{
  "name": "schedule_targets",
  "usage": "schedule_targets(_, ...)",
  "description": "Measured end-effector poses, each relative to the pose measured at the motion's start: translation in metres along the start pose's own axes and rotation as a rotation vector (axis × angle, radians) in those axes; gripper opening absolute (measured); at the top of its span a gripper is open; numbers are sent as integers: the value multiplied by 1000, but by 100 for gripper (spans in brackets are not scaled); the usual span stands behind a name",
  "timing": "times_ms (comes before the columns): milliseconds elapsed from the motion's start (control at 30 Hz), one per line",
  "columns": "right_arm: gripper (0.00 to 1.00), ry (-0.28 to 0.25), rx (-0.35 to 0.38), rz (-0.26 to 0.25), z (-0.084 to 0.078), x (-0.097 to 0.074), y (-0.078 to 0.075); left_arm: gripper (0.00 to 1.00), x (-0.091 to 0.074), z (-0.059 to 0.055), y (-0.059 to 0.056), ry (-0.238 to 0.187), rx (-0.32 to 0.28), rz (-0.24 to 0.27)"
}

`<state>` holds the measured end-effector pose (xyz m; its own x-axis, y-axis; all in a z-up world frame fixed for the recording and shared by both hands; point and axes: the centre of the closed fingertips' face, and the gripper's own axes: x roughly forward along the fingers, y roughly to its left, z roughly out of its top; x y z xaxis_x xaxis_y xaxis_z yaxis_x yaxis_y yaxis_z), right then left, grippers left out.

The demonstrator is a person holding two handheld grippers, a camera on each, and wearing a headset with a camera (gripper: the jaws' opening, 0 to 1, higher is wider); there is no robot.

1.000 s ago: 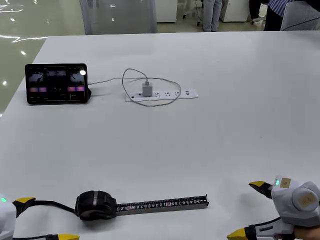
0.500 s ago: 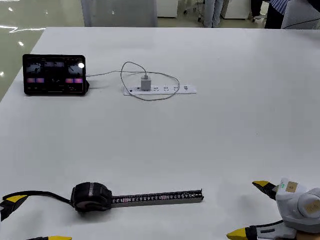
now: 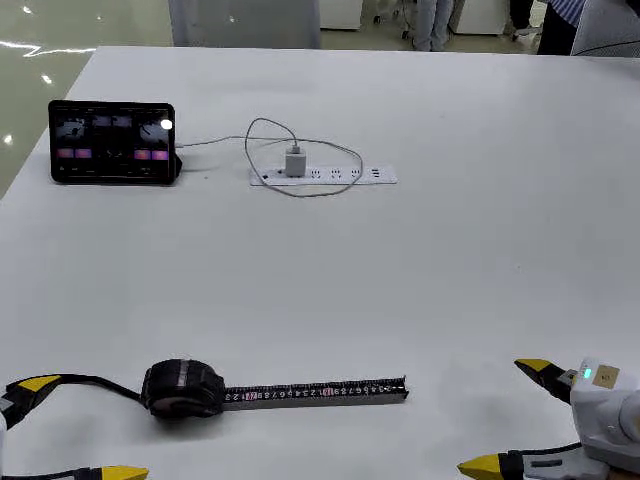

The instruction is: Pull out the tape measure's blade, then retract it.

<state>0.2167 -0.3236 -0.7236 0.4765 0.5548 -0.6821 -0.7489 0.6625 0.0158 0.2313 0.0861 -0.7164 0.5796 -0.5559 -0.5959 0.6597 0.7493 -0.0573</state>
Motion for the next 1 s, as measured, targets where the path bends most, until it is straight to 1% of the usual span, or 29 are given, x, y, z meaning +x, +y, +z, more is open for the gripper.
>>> schedule_targets(67,99,0,-1,2,0,-1,2,99,0,0,1,4,11,3)
schedule_targets(133,99,3,-4,5,1,-2,4,99,-1,1,-1,-4,-1,0)
schedule_targets(233,99,-2,0,12,7,-5,8,99,-4,2,-3,-2,-1,7)
schedule_targets(300,99,-8,-5,9,10,-7,7,99,-6,3,-5,-8,2,8)
schedule_targets(367,99,-11,-5,1,11,-6,5,99,-8,1,-5,1,-6,6)
schedule_targets(467,99,-14,10,-19,10,-7,0,99,-10,1,-1,12,-13,23)
schedule_targets(567,99,-14,30,-18,8,-8,1,99,-12,3,4,17,-4,44)
schedule_targets(633,99,-6,18,-17,7,-11,4,99,-12,0,7,47,7,55)
schedule_targets(733,99,4,17,-5,5,-13,7,99,-12,2,5,42,0,51)
schedule_targets(800,99,11,20,0,4,-15,8,99,-13,4,4,46,-10,53)
schedule_targets(933,99,9,32,-2,4,-18,7,99,-13,10,4,16,-39,57)
schedule_targets(1000,99,4,28,-6,4,-18,7,99,-13,10,5,18,-42,58)
